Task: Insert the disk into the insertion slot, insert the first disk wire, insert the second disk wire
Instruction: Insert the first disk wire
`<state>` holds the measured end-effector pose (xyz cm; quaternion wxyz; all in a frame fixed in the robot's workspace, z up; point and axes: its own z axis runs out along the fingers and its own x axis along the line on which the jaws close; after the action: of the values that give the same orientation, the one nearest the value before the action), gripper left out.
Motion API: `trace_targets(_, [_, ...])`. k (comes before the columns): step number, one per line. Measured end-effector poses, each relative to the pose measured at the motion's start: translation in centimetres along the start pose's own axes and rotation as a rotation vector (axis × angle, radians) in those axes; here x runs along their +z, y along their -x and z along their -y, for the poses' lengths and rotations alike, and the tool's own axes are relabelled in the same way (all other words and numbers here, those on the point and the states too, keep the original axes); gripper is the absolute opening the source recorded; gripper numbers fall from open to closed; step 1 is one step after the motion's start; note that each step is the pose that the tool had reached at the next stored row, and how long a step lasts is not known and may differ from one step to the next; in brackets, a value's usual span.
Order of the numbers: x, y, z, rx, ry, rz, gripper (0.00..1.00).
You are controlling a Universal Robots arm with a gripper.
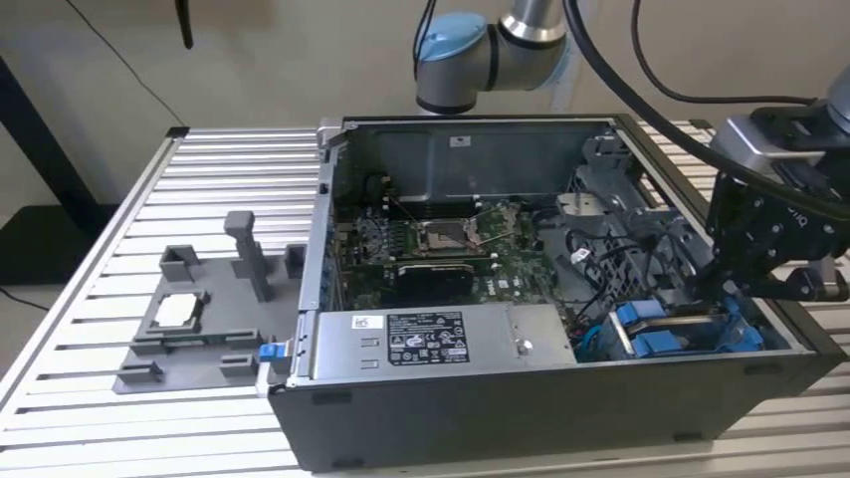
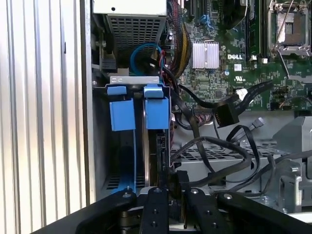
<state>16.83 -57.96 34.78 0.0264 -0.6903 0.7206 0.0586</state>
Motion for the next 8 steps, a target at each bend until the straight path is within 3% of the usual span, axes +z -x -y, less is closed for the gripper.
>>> trace_targets(8, [0.2, -0.03, 0.01, 0.008, -0.001, -0.0003, 0.19])
